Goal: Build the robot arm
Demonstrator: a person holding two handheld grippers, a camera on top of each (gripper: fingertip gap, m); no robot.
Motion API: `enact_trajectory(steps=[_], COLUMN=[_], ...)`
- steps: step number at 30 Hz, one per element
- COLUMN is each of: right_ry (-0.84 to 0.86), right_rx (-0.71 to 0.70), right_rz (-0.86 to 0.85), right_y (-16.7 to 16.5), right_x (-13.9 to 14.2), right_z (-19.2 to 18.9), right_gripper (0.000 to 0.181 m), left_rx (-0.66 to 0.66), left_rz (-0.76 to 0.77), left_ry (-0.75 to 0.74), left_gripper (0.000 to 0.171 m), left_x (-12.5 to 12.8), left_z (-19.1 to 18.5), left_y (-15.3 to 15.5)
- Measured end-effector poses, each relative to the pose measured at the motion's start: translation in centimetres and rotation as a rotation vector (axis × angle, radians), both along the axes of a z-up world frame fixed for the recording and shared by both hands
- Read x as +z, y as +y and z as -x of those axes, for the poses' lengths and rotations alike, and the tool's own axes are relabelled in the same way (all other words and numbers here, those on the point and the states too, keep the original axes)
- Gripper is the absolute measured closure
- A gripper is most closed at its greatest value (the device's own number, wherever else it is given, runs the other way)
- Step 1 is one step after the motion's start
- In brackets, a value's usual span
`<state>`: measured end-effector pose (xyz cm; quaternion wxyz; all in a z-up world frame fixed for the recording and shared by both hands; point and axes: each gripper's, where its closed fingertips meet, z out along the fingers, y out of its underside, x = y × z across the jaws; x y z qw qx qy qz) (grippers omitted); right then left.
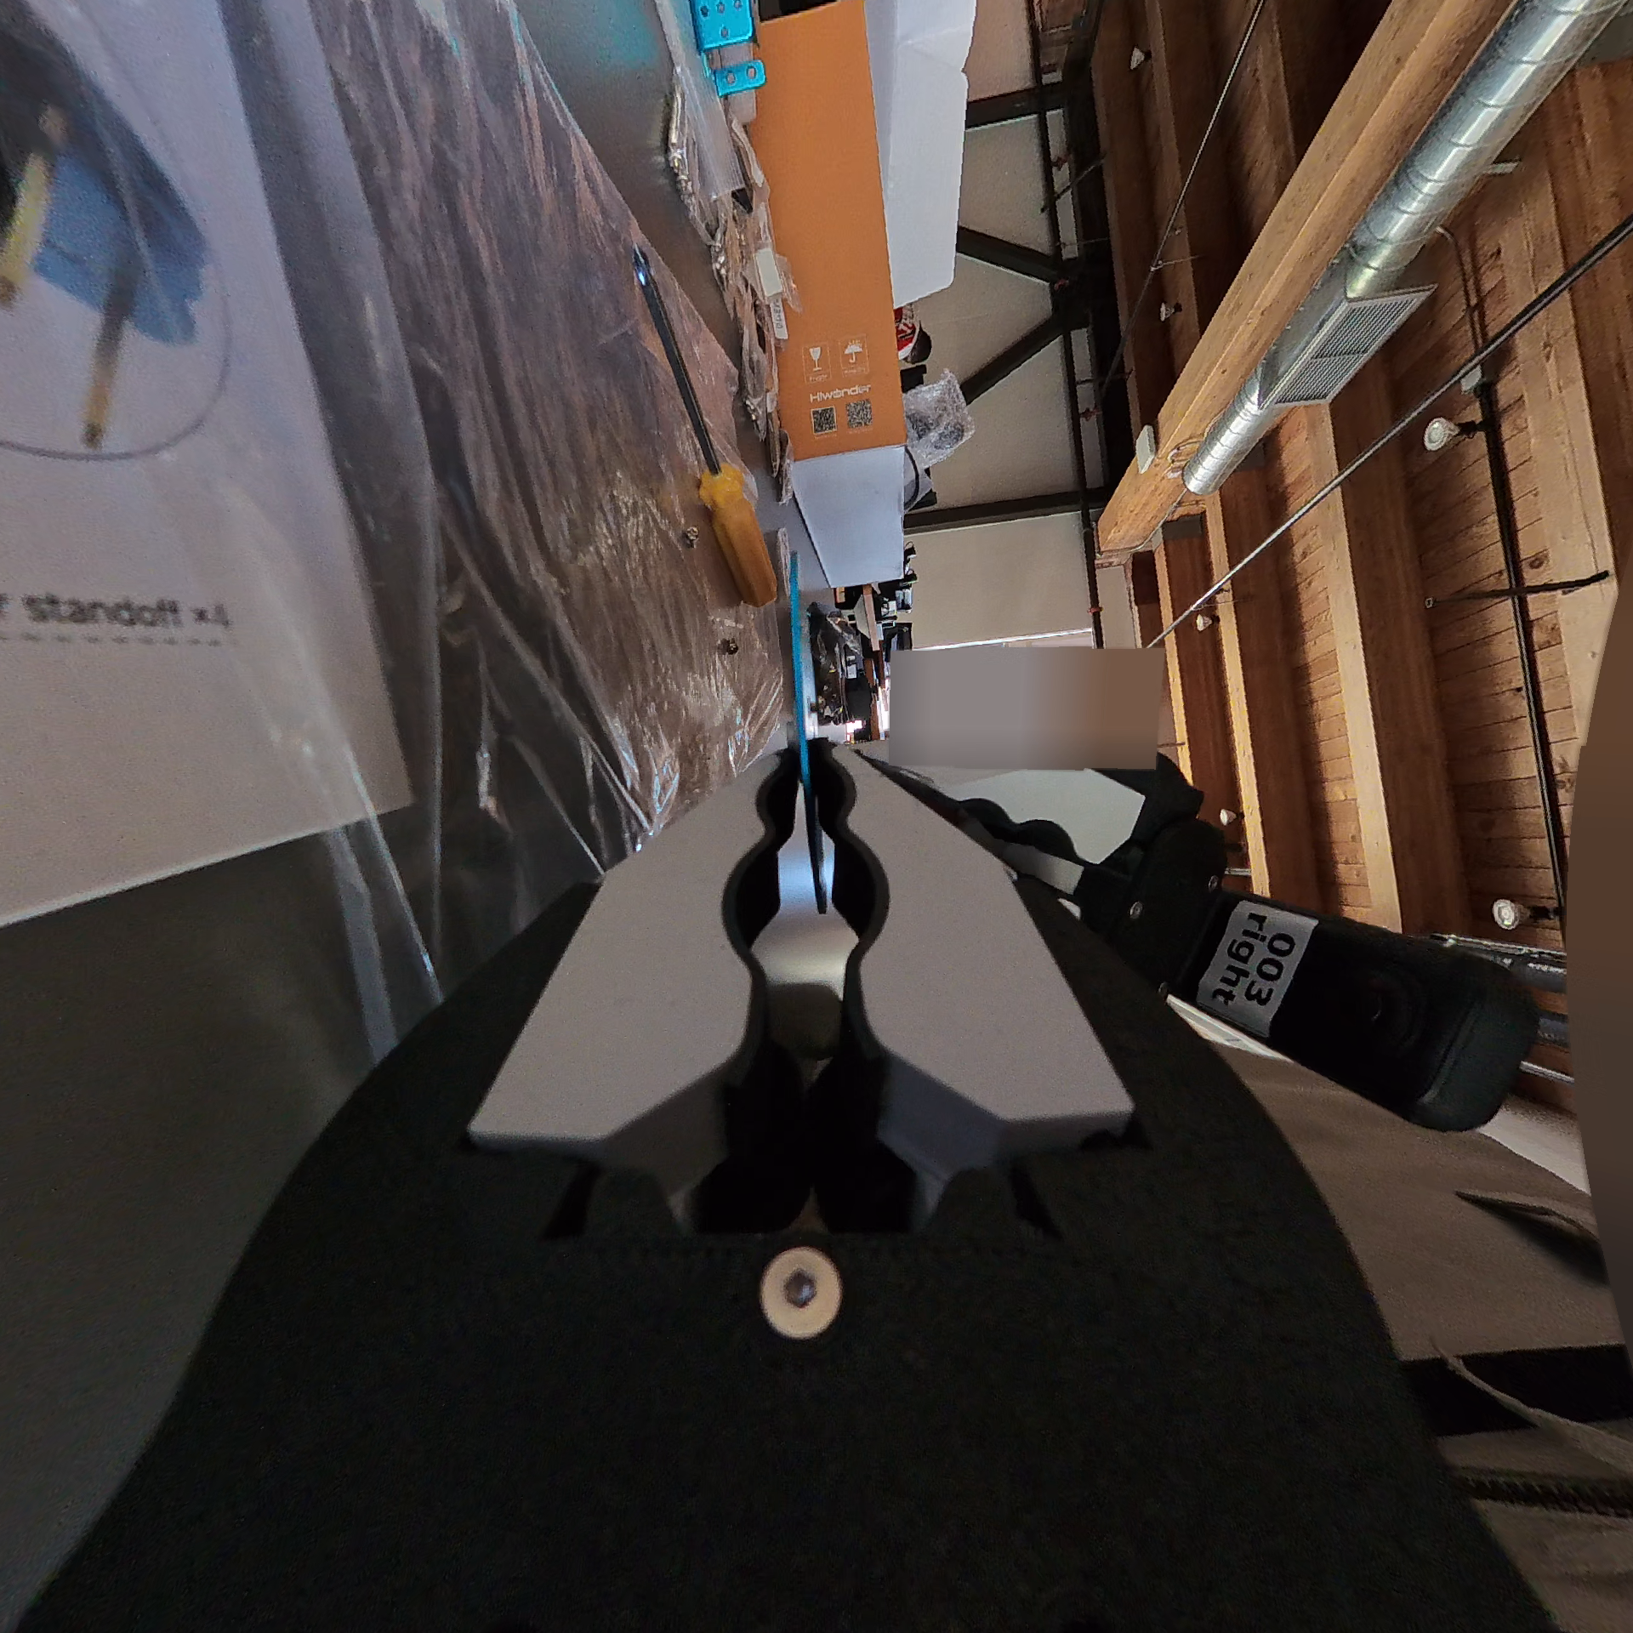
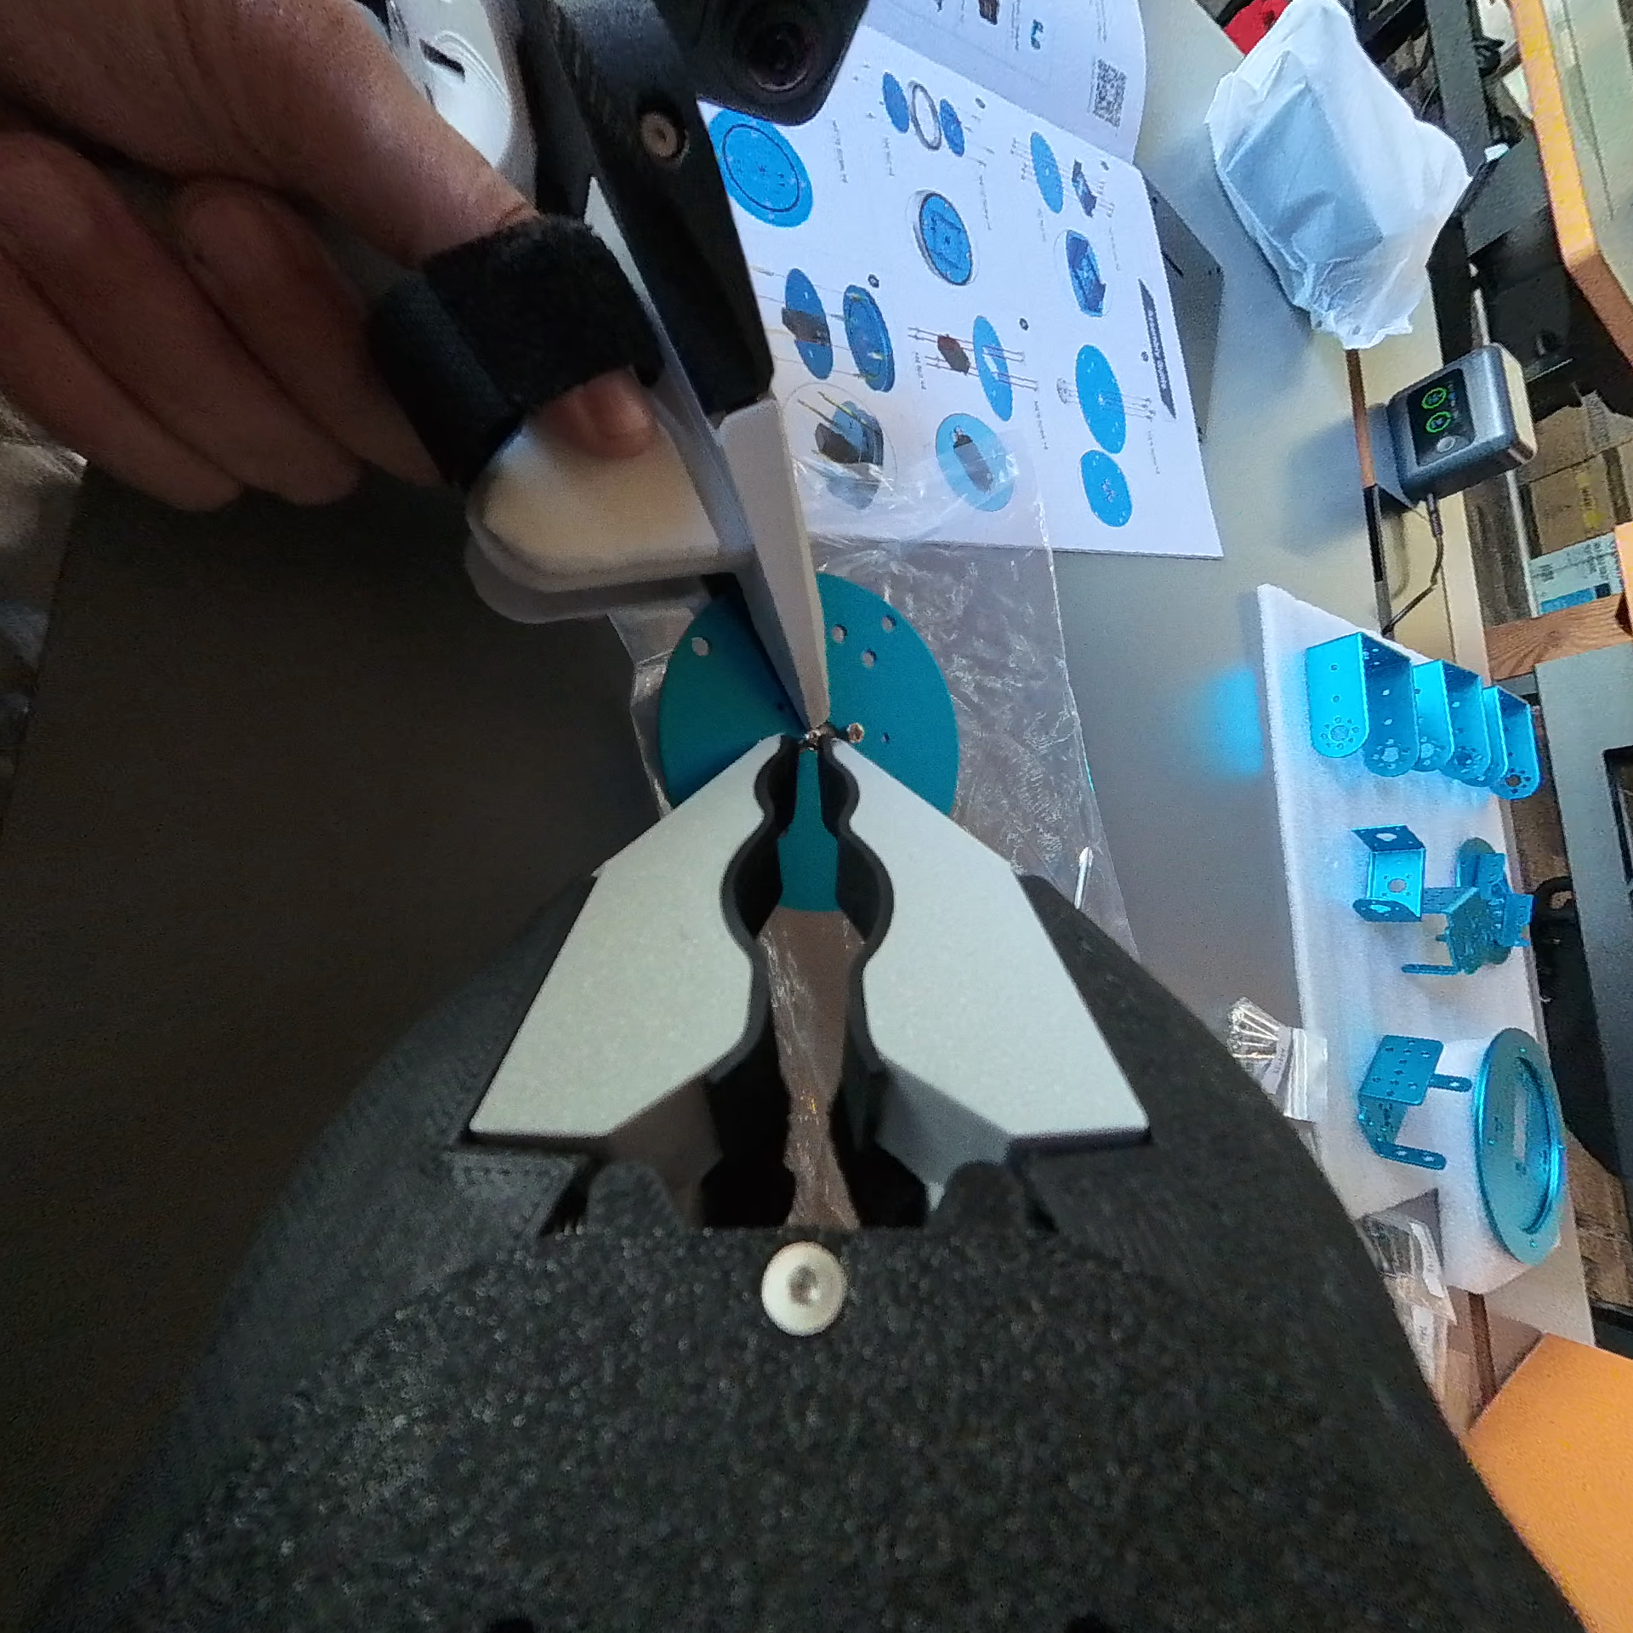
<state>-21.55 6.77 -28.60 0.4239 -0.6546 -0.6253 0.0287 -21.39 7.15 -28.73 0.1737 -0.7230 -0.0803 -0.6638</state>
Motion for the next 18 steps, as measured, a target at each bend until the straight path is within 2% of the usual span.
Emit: enact_trajectory(steps=[10,18], right_ry=[0.047,0.254], right_rx=[0.006,0.026], right_rz=[0.035,0.271], right_y=[-0.11,-0.25], right_x=[0.46,0.28], right_z=[0.23,-0.23], right_gripper=[0.176,0.176], left_rx=[0.006,-0.003], left_rz=[0.002,-0.012], left_ry=[-0.011,-0.016], left_gripper=[0.167,0.167], left_x=[0.10,0.29], left_z=[0.12,0.05], left_y=[0.08,-0.10])
